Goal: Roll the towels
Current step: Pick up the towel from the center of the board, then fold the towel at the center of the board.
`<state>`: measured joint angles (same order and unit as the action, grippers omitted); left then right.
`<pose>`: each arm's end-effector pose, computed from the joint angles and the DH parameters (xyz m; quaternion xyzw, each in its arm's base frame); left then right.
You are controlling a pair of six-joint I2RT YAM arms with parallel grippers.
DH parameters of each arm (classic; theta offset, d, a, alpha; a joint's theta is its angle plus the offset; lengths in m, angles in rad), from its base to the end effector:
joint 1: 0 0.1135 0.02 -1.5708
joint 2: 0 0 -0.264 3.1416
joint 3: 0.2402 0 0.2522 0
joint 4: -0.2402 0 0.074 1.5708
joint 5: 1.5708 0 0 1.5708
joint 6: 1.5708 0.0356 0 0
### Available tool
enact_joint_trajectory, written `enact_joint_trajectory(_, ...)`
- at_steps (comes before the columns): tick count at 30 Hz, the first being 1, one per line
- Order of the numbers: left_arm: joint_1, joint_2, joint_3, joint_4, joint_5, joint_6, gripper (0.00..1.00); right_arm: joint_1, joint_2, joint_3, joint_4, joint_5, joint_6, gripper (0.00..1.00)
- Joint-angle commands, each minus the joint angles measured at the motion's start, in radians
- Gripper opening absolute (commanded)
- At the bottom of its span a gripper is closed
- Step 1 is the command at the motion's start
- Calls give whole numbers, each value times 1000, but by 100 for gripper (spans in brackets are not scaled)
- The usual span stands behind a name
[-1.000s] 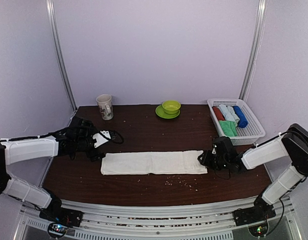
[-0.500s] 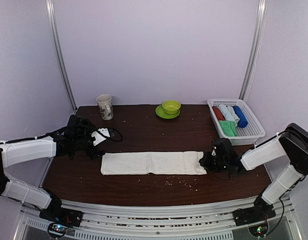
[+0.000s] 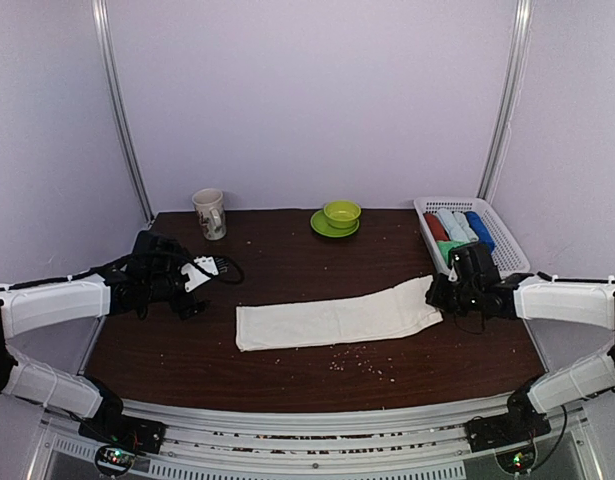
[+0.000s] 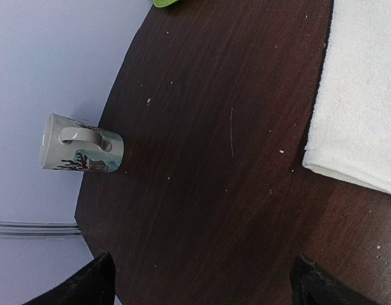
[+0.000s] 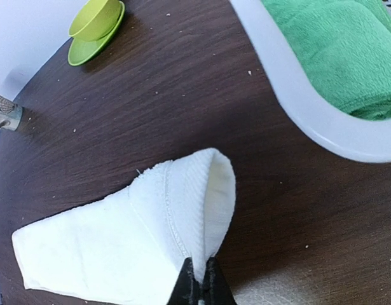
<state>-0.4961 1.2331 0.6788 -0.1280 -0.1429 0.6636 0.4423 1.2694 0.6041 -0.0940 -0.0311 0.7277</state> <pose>0.2286 -0.1180 0.2158 0.4678 0.7702 0.1001 0.4218 0.2263 0.1084 0.1862 0.1246 0.9102 0.2298 0.3211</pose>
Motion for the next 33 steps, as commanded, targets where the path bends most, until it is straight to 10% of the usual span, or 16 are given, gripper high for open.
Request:
enact_joint_trajectory(1,8,-19,-7,41,-8,-2,98,0,-11,100,-114,-59,-75,0)
enact_joint_trajectory(20,21,0,-9,35,-15,-1,98,474,583,686,-60,-115,-9,0)
enact_joint_trajectory(33,39,-15,-22,38,-2,-1,98,547,840,962,-84,-128,3,0)
